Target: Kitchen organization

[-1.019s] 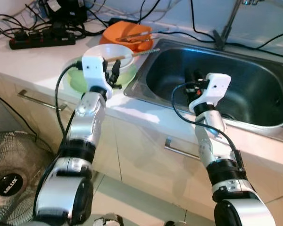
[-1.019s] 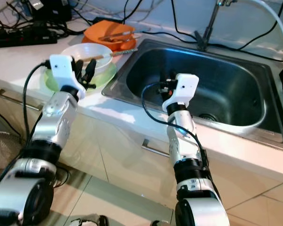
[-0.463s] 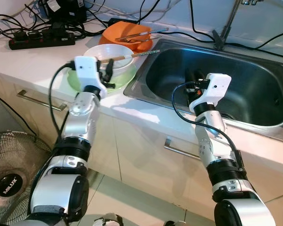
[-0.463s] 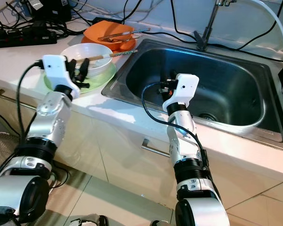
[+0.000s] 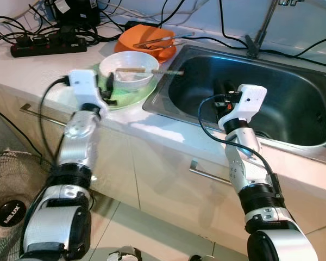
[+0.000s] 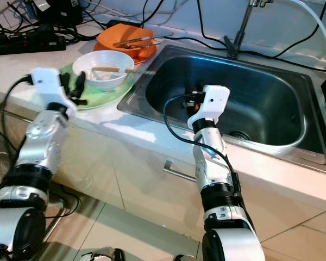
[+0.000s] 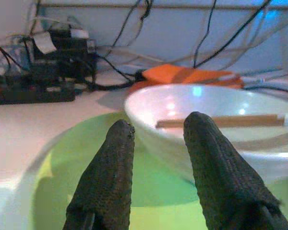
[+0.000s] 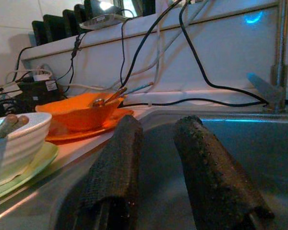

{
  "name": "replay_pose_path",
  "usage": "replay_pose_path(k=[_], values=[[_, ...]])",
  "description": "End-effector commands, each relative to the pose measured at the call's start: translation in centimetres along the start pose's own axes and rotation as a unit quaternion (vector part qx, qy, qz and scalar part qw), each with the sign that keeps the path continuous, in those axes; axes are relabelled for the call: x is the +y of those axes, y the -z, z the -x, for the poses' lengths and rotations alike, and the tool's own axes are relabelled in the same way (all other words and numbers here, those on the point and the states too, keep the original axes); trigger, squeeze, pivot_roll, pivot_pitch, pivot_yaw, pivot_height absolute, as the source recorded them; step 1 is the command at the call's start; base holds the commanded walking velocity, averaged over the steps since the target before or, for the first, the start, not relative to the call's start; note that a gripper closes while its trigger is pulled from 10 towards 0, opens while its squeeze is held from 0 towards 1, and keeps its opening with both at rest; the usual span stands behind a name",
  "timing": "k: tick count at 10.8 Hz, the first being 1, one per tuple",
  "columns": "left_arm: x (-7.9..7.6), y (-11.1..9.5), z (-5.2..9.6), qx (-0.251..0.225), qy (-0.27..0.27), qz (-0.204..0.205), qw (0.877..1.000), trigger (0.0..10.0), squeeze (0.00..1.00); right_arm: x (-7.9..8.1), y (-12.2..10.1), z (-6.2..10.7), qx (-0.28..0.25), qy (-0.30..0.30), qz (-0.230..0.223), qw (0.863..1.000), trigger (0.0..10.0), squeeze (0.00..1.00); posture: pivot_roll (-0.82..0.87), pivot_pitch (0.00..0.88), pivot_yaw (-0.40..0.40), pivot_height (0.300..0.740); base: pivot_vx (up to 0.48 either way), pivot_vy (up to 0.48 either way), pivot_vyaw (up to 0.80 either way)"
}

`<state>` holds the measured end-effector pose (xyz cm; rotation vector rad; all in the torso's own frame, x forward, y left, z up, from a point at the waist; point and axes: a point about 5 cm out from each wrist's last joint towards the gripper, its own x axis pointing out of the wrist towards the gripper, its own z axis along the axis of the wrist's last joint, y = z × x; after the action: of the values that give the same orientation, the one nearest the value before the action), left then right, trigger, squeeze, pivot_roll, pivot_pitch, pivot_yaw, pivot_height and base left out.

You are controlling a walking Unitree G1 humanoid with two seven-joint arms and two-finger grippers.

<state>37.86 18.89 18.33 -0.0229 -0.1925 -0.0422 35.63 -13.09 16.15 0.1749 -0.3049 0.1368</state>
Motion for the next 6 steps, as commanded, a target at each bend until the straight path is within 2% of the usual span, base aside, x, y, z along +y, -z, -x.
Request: replay_pose_path(k=[1, 3, 4, 5, 6], values=[[-0.9, -1.1, -0.4, -0.022, 0.015, -0.008, 1.0, 10.0, 0.0, 0.1, -0.1, -0.2, 0.001, -0.001, -0.002, 1.0, 10.0, 0.0, 0.09, 0.018, -0.02, 0.74, 0.0, 0.0, 0.0], [-4.2, -3.0, -1.1, -0.058, 0.065, -0.001, 0.996, 10.0, 0.0, 0.1, -0.2, -0.3, -0.001, -0.001, -0.003, 1.0, 10.0, 0.0, 0.08, 0.018, -0.019, 0.74, 0.0, 0.0, 0.0], [-5.2, -3.7, -1.3, -0.07, 0.082, 0.006, 0.994, 10.0, 0.0, 0.0, -0.2, -0.3, -0.002, 0.001, -0.002, 1.0, 10.0, 0.0, 0.08, 0.019, -0.018, 0.74, 0.0, 0.0, 0.0], [-6.8, -4.0, -1.4, -0.076, 0.115, -0.016, 0.99, 10.0, 0.0, 0.0, -0.2, -0.3, -0.002, 0.002, -0.003, 1.0, 10.0, 0.0, 0.08, 0.021, -0.014, 0.74, 0.0, 0.0, 0.0], [-7.9, -4.0, -1.3, -0.078, 0.142, -0.062, 0.985, 10.0, 0.0, 0.1, -0.2, -0.3, -0.003, 0.004, -0.003, 1.0, 10.0, 0.0, 0.07, 0.018, -0.009, 0.74, 0.0, 0.0, 0.0]])
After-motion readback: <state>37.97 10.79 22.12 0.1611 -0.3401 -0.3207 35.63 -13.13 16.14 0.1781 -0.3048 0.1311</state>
